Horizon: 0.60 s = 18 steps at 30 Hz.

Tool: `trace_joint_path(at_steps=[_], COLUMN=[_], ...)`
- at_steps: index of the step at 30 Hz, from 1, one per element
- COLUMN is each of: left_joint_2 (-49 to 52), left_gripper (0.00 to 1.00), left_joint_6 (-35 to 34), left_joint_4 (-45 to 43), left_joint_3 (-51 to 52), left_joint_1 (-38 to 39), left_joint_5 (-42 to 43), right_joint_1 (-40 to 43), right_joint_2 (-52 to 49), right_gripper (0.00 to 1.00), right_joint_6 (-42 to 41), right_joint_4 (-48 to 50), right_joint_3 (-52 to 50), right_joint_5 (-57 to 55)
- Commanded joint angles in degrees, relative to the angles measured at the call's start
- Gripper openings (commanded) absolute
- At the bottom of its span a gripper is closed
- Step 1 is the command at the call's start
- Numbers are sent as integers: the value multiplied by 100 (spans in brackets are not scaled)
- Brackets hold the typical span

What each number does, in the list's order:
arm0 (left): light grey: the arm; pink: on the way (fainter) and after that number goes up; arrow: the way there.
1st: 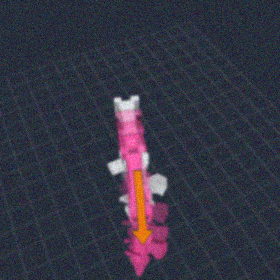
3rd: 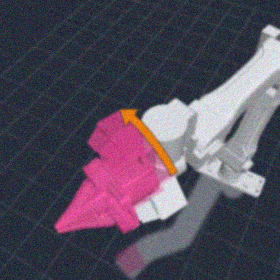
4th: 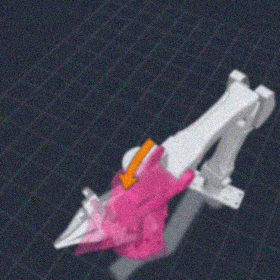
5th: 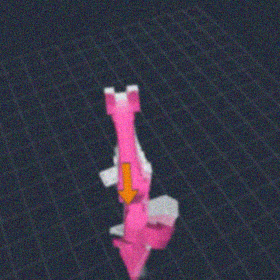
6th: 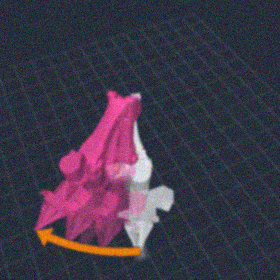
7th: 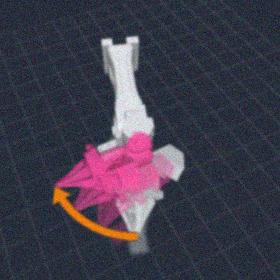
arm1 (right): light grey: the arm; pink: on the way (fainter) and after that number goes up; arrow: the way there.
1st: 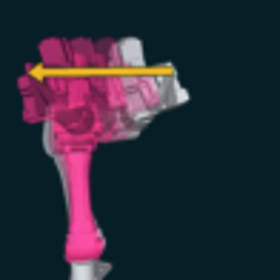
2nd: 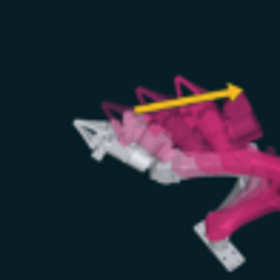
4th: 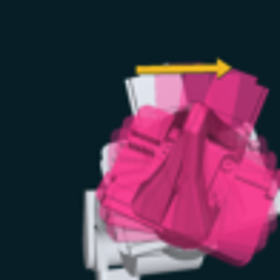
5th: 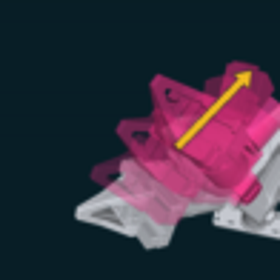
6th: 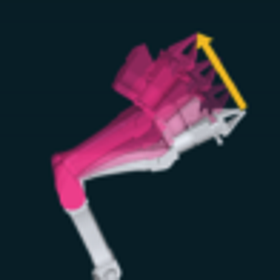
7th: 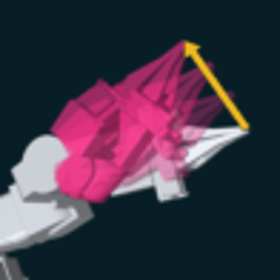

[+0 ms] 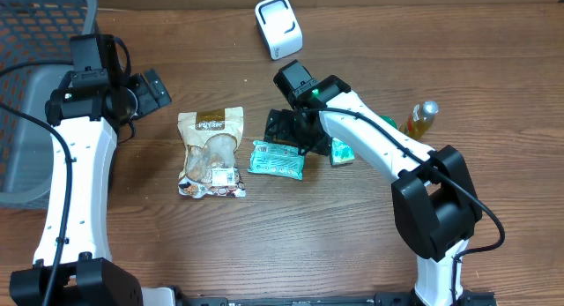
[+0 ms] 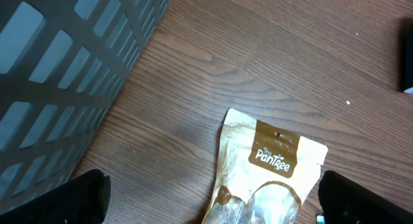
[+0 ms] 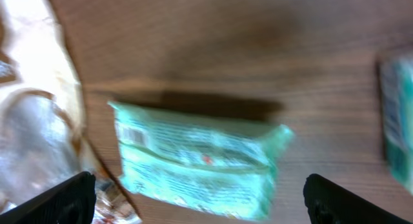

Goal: Scan the item barcode

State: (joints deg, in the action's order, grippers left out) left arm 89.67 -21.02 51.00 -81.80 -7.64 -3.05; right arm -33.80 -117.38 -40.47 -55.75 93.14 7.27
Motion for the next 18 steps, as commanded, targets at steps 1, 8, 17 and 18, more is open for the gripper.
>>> trace_joint_path(at_steps=[1, 8, 17, 18], left_joint_2=[28, 28, 28, 28], left_gripper=[99, 100, 99, 99], left_joint_6=[20, 20, 20, 22], left_joint_4=[-24, -24, -24, -24], left_joint_3=[-44, -44, -44, -44], left_joint_1=[-48, -48, -48, -48], left_joint_5=[-33, -33, -33, -33], right_joint_1=[-20, -20, -20, -20], right_joint_2=[90, 90, 90, 90], right_gripper=[100, 100, 100, 100], right_joint_6=[24, 24, 24, 24], right_joint_4=[302, 450, 435, 407], right_joint_3=[-17, -17, -17, -17], right_joint_5=[11, 11, 13, 13])
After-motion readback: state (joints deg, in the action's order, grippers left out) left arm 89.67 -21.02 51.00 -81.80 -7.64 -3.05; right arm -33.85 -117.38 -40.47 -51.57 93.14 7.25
